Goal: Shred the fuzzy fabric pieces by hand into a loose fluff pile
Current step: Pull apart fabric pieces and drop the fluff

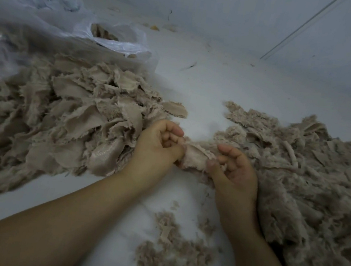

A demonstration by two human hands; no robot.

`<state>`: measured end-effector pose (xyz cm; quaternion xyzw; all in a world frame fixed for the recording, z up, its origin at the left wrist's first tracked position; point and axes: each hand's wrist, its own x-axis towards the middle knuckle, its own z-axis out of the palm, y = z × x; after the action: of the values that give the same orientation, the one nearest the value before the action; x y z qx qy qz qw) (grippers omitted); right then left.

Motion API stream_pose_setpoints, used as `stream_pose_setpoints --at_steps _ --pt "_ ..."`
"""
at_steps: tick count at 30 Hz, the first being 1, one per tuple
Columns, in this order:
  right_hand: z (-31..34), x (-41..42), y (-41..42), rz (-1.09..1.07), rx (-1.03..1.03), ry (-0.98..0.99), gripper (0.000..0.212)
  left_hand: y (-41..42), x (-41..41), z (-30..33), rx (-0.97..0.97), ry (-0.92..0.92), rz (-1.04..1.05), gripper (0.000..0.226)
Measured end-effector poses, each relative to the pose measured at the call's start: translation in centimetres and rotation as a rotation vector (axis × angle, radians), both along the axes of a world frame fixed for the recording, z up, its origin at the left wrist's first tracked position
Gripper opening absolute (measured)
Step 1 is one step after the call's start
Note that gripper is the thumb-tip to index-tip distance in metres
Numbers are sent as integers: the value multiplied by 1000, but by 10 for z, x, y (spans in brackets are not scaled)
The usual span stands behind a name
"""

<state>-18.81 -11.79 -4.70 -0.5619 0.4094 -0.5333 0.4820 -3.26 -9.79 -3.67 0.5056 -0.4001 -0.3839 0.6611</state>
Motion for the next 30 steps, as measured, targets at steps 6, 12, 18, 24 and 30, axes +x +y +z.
stream_pose_setpoints --at_steps 6,12,18,24,30 --pt "-1 -1 2 69 -2 2 23 3 -6 -2 92 -100 -290 13" --pt "-3 -1 2 10 -35 79 9 1 -4 -3 64 -88 -154 13" --pt "0 -1 6 77 -86 146 8 4 -7 0 2 15 -207 13" --pt "-1 0 4 -20 -39 86 20 3 -5 0 6 -50 -201 49" --pt "-4 0 4 -10 15 45 29 0 -4 -4 -8 -56 -54 52"
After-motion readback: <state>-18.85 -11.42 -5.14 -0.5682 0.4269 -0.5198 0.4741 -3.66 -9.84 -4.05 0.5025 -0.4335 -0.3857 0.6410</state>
